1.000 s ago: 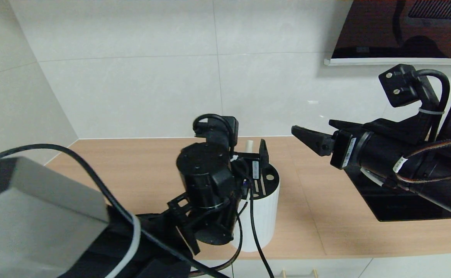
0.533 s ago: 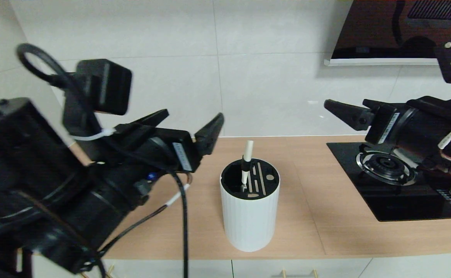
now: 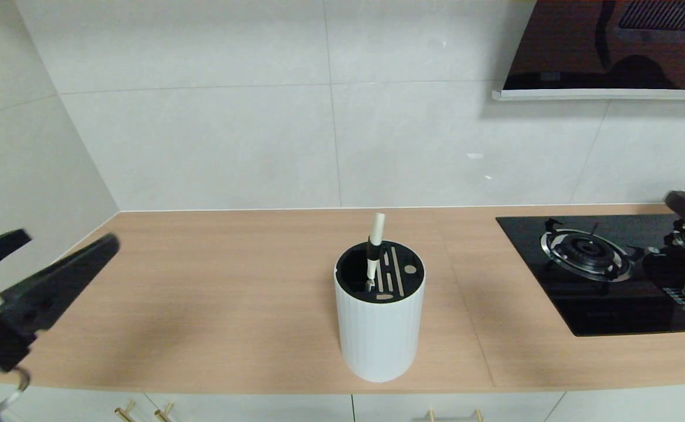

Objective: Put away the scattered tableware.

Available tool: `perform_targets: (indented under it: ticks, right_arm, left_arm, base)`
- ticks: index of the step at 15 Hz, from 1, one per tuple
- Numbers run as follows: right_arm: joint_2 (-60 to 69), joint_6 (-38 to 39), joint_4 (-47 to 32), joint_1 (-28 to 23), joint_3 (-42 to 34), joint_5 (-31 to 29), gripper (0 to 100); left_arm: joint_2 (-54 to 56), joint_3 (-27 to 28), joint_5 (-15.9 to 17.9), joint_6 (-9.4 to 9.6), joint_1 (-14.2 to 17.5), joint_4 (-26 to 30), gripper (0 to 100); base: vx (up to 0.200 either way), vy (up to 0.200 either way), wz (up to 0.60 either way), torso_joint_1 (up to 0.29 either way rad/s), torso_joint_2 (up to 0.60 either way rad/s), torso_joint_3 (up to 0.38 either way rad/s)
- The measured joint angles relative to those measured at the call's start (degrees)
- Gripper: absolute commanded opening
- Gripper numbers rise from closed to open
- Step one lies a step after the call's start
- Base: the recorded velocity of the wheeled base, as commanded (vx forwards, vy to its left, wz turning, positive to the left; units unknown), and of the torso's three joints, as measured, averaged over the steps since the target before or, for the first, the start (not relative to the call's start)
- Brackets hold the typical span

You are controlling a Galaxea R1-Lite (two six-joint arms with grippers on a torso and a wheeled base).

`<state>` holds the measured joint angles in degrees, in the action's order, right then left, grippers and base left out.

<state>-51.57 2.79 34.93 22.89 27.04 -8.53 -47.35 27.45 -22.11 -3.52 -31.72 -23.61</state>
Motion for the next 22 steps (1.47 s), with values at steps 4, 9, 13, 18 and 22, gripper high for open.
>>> perform_targets:
  ticks: [4,9,13,18,22]
  right_arm:
    - [22.4,-0.2,-18.8,-4.9,-4.3,0.1,100]
    - [42.0,-3.5,-31.0,-15.3,-6.8,-0.7,100]
    - [48.7,-4.0,-32.2,-22.0,-11.2,2.5,100]
    - [51.3,-4.0,-32.0,-23.0,-23.0,5.1,100]
    - [51.6,-3.5,-33.3,-23.0,-26.7,8.5,100]
  left_arm:
    - [22.4,-1.2,2.7,-0.02,9.4,20.8,100]
    - [38.9,-2.6,1.7,-1.27,22.5,28.4,100]
    - [43.6,-4.6,3.9,-0.44,29.6,28.6,100]
    - [47.1,-20.4,10.5,1.39,31.9,25.1,100]
    - [47.4,-27.0,18.5,2.05,32.0,22.1,100]
  base:
    - [0.0,0.0,0.0,0.0,0.0,0.0]
    - [0.0,0.0,0.0,0.0,0.0,0.0]
    - [0.0,0.0,0.0,0.0,0.0,0.0]
    - [0.0,0.0,0.0,0.0,0.0,0.0]
    - [0.0,0.0,0.0,0.0,0.0,0.0]
